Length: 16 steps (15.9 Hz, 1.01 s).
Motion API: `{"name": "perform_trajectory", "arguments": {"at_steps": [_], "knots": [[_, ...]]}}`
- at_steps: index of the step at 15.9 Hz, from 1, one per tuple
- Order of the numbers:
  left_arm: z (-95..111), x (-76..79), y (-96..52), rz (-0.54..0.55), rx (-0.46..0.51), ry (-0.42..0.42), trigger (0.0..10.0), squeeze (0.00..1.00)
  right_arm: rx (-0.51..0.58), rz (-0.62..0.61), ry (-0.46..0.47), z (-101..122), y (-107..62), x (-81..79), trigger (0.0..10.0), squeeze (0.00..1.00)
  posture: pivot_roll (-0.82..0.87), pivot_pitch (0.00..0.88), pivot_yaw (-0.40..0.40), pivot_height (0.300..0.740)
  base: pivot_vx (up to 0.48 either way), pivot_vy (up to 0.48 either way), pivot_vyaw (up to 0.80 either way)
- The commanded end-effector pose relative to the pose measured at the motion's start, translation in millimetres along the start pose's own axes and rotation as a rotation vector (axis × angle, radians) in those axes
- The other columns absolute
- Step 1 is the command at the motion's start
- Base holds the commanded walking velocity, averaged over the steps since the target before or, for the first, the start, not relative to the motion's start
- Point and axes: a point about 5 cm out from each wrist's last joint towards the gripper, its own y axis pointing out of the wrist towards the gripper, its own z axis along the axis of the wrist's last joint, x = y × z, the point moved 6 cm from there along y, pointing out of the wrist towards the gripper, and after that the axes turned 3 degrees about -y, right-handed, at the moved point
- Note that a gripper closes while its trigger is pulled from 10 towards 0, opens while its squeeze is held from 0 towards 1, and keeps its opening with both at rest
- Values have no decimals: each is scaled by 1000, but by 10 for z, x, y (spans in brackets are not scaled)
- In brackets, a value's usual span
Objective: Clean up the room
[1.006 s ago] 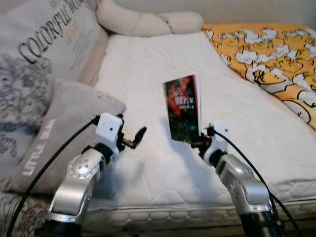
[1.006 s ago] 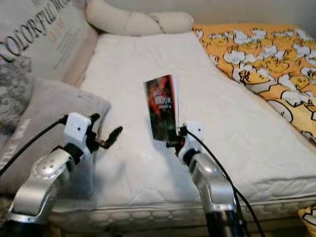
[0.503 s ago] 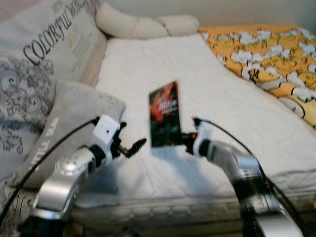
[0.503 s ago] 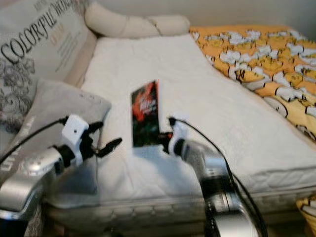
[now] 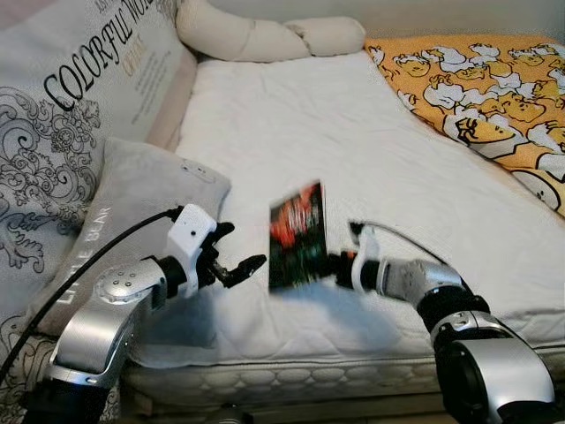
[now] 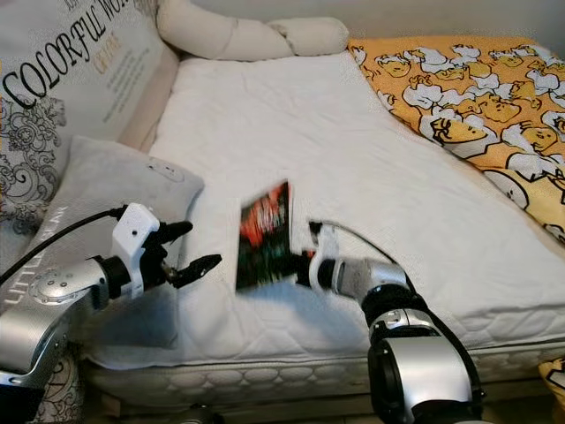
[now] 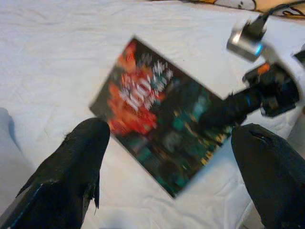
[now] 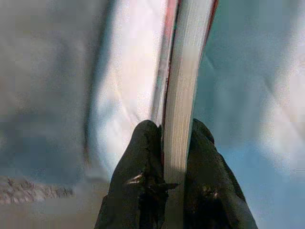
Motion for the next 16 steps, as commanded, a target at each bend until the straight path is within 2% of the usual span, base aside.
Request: {"name": "perform_trajectory", "arguments": {"at_steps": [1, 5, 6, 7, 8, 9, 12, 14, 16], "knots": [[32, 48, -14, -27, -8, 22, 10000, 494, -1, -2, -69, 113, -16, -32, 10000, 0, 41, 0, 56, 740, 0, 0, 0], [-38, 87, -13, -33, -51, 35, 10000, 494, -17, -100, -137, 104, -8, 91, 10000, 0, 45, 0, 66, 740, 0, 0, 0], [-42, 96, -16, -36, -51, 31, 10000, 490, -25, -118, -177, 93, -4, 115, 10000, 78, 43, 0, 71, 740, 0, 0, 0], [-51, 116, -16, -41, -53, 26, 10000, 490, -11, -151, -177, 106, -1, 150, 10000, 569, 40, 0, 73, 740, 0, 0, 0], [-53, 126, -15, -44, -54, 25, 10000, 490, 2, -154, -156, 117, 3, 149, 10000, 925, 40, 0, 73, 740, 0, 0, 0], [-52, 132, -12, -47, -56, 23, 10000, 486, 3, -150, -155, 114, 9, 143, 10000, 1000, 40, 0, 73, 740, 0, 0, 0], [-84, 169, -6, -81, -83, 20, 10000, 486, 32, -202, -202, 157, -2, 206, 10000, 1000, 43, 0, 73, 740, 0, 0, 0], [-175, 117, -42, -65, -135, 39, 10000, 475, 48, -230, -210, 191, -49, 272, 10000, 1000, 35, 0, 79, 740, 0, 0, 0], [-185, 96, -43, -62, -141, 41, 10000, 471, 56, -249, -218, 210, -87, 321, 10000, 1000, 32, 0, 80, 740, 0, 0, 0]]}}
